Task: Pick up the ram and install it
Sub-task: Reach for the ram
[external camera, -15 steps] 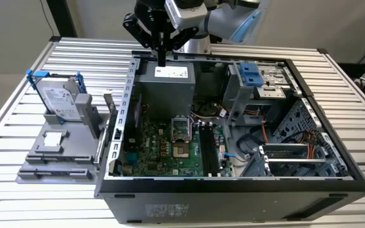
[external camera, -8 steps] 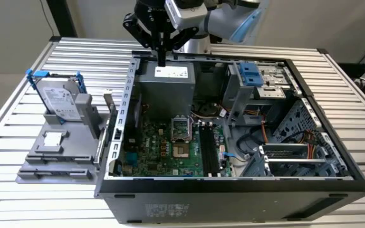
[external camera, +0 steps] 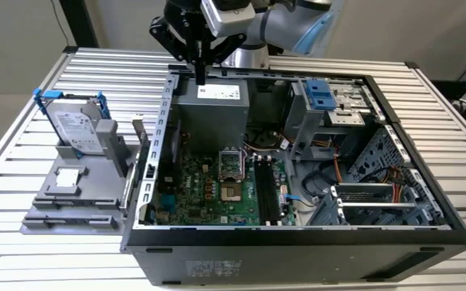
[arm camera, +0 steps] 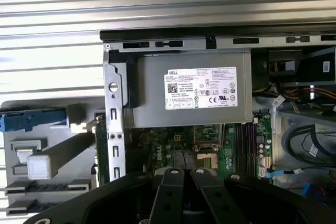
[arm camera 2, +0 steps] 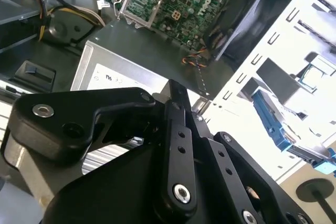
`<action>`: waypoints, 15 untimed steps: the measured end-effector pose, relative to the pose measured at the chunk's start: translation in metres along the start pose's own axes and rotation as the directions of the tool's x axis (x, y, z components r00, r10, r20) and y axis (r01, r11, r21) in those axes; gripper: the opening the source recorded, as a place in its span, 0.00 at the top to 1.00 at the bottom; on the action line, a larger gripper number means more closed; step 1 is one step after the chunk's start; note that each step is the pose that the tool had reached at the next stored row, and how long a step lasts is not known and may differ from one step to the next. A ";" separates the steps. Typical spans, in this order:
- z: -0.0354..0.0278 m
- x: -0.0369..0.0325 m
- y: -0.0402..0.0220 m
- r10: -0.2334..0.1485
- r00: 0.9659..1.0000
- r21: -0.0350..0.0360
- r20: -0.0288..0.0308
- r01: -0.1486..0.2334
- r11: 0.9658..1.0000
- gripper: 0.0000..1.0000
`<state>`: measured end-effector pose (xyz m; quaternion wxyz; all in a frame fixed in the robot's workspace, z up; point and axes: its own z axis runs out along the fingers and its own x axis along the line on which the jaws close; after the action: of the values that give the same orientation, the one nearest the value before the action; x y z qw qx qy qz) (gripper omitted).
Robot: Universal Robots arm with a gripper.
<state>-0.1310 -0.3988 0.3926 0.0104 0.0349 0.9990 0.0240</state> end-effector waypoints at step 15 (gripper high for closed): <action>-0.0006 0.0266 -0.0014 -0.004 1.000 0.000 0.000 0.004 1.000 1.00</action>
<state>-0.1576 -0.3983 0.3926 0.0103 0.0328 0.9991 0.0241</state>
